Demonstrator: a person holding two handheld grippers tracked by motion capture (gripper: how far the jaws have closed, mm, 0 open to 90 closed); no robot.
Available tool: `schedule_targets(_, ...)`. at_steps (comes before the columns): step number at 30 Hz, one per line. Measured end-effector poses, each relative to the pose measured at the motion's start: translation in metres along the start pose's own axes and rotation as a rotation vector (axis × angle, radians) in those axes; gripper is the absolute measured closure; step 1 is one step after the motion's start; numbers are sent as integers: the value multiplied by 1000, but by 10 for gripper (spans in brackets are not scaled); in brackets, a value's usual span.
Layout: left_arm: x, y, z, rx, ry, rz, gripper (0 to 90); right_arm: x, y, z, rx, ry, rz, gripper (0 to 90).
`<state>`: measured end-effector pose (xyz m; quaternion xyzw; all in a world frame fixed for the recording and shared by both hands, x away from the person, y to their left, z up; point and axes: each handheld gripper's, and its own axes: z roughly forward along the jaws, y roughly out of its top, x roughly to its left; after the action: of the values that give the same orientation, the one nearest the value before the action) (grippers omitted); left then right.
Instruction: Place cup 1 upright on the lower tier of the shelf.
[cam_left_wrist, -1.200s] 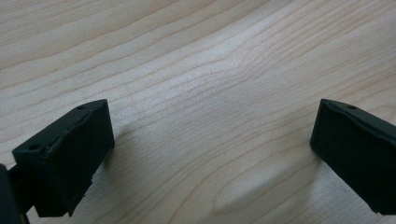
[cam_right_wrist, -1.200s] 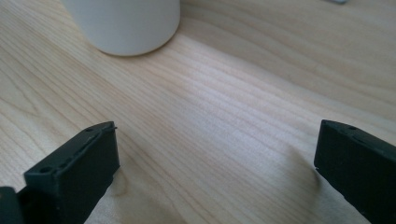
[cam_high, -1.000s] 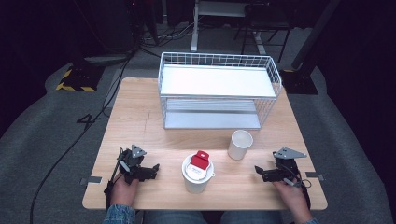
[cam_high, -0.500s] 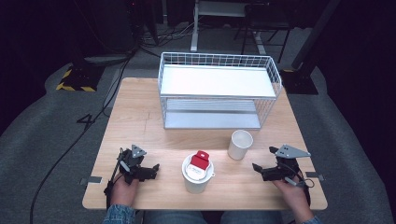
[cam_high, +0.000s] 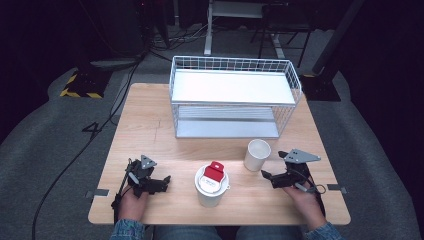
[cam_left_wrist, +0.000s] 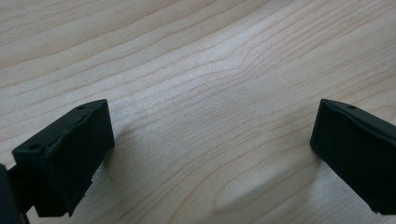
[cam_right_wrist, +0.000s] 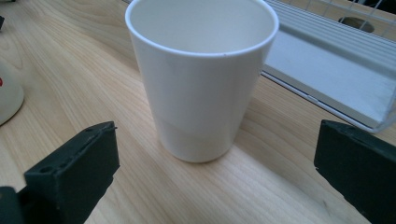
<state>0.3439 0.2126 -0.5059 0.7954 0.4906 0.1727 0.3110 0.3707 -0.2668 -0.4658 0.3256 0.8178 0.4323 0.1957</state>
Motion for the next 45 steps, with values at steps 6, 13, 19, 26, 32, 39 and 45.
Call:
schedule_targets(6, 0, 0, 0, 0, 1, -2, 1, 1, 6, 21, -11, 25, 14, 3)
schedule_targets(13, 0, 0, 0, -1, 0, -2, 1, 1, 2, 42, -29, 40, 45, 5)
schedule_targets(19, 0, 0, 0, 0, 0, -1, 1, 3, -2, 52, -57, 31, 36, 29)
schedule_targets(26, 0, 0, 0, 0, 0, -2, 1, 5, -5, 54, -42, 30, 9, 155)
schedule_targets(32, 0, 0, 0, 0, 0, -1, 1, 6, -5, 53, -40, 32, -3, 230)
schedule_targets(39, 0, 0, 0, 0, 0, -1, 1, 6, -5, 53, -39, 32, -4, 233)
schedule_targets(45, 0, 0, 0, 0, 0, -1, 1, 6, -5, 52, -40, 24, -10, 235)
